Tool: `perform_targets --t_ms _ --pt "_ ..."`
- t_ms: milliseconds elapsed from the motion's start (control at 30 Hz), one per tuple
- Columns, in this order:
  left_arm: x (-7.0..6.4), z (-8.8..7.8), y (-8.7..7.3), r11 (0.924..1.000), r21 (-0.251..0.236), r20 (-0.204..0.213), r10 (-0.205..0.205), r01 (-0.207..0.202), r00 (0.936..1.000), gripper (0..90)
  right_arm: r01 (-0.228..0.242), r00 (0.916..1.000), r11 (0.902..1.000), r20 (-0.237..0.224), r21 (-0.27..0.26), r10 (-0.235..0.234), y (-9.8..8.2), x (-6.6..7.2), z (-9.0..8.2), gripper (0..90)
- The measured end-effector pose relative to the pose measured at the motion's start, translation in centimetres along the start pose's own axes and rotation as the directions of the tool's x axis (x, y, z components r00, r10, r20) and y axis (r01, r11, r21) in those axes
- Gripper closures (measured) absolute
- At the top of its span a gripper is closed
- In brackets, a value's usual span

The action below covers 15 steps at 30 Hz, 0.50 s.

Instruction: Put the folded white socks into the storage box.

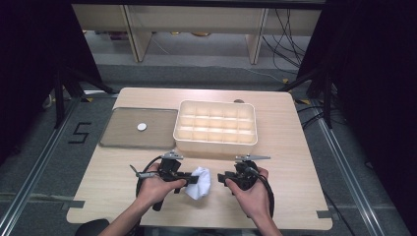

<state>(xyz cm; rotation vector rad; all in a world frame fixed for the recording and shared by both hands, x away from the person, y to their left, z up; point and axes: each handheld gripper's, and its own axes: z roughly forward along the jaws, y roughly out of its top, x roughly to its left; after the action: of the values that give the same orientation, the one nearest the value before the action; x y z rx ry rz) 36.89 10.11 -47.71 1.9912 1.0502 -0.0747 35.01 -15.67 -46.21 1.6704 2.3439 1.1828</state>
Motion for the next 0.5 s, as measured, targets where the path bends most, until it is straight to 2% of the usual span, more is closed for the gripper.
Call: perform_targets --t_ms 67,100,133,167,267,300,333,367,400,433,500 --pt "0.0 -0.2 0.1 1.0 -0.009 0.003 0.002 -0.002 1.0 75.3 0.01 0.9999 0.9999 0.001 -0.009 -0.01 0.0 -0.1 0.0 63.9" --pt "0.0 -0.4 0.2 0.9998 -0.021 -0.006 0.001 -0.001 1.0 75.3 -0.005 0.9999 1.0 0.015 0.001 0.005 0.0 0.0 0.0 63.8" --pt "0.0 -0.5 0.3 0.9998 -0.019 -0.013 0.005 -0.005 0.9999 75.3 -0.003 0.9999 0.9999 0.015 -0.011 0.003 -0.1 0.0 0.0 63.8" --pt "0.1 -0.6 0.4 0.9997 -0.025 -0.005 0.007 -0.007 1.0 75.3 -0.001 0.9998 1.0 0.02 -0.005 0.001 -0.1 0.0 0.0 63.8" --pt "0.1 -1.0 0.6 0.9992 -0.039 -0.008 0.01 -0.01 0.9999 75.3 0.029 0.9996 0.9994 -0.003 -0.021 -0.029 -0.1 -0.2 -0.1 63.6" --pt "0.1 -1.1 0.7 0.9991 -0.04 -0.018 0.014 -0.015 0.9997 75.3 0.029 0.9996 0.9993 -0.001 -0.023 -0.029 -0.1 -0.2 0.0 63.4" --pt "0.2 -1.1 0.7 0.9986 -0.051 -0.019 0.013 -0.014 0.9997 75.3 -0.003 1.0 0.9999 0.007 -0.012 0.003 -0.2 0.0 0.0 63.2" --pt "0.2 -1.3 0.8 0.9981 -0.06 -0.02 0.013 -0.014 0.9997 75.3 0.0 1.0 0.9999 0.007 -0.012 0.0 -0.2 0.0 0.0 63.1" --pt "0.3 -1.4 0.9 0.9982 -0.057 -0.019 0.019 -0.021 0.9996 75.3 0.026 0.9996 0.9994 -0.006 -0.021 -0.027 -0.3 -0.3 0.0 63.1" --pt "0.2 -1.5 0.9 0.9974 -0.069 -0.035 0.021 -0.023 0.9992 75.3 0.023 0.9997 0.9997 0.0 -0.008 -0.023 -0.3 -0.2 0.0 63.1" --pt "0.4 -1.7 1.1 0.9974 -0.068 -0.038 0.021 -0.024 0.9991 75.3 0.019 0.9998 0.9998 0.01 -0.007 -0.019 -0.4 -0.2 0.1 63.2"
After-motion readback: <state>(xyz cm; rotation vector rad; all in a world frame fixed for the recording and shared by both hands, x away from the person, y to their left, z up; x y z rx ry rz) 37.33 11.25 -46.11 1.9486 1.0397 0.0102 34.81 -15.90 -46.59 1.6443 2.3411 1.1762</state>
